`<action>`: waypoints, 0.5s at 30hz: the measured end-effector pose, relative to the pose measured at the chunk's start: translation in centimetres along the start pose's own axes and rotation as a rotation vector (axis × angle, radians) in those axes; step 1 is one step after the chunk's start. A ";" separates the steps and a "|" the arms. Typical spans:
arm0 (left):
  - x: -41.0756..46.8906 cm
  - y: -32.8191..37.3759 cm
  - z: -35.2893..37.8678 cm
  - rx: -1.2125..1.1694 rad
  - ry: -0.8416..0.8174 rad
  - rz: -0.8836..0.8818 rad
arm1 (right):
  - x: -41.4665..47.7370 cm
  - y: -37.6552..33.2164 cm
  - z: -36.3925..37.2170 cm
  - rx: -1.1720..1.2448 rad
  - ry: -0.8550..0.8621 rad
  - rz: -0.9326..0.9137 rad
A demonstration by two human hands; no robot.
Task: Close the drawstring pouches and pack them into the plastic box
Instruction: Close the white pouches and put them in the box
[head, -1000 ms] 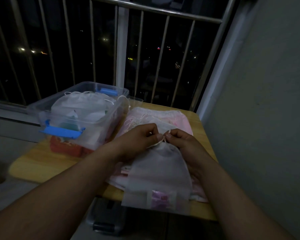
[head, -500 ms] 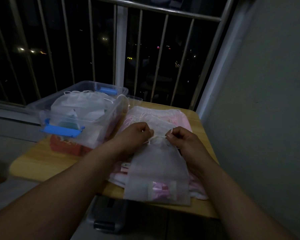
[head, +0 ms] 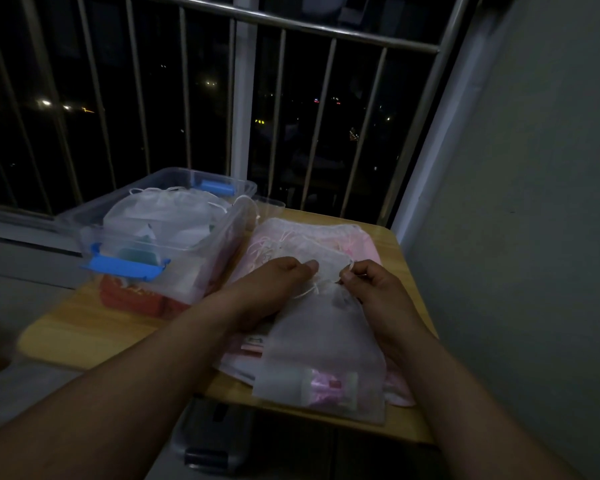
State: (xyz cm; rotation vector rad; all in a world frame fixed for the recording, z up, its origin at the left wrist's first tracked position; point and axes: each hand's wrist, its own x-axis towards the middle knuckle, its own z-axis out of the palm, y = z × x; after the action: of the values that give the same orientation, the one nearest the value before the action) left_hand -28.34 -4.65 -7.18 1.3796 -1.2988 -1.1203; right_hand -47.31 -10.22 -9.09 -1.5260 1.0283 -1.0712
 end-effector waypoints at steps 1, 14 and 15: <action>0.0 0.1 0.0 0.014 -0.021 -0.004 | 0.1 -0.1 -0.1 0.011 0.004 0.015; 0.6 -0.7 0.8 0.124 0.138 0.157 | -0.7 -1.3 -0.1 0.034 -0.033 0.183; 0.6 -0.7 0.8 0.098 0.148 0.157 | -0.7 -1.4 -0.1 0.048 -0.042 0.205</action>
State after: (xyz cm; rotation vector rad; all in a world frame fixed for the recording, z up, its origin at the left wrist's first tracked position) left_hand -29.01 -5.20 -8.05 1.3785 -1.3438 -0.8433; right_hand -47.42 -9.31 -7.80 -1.3663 1.0967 -0.9109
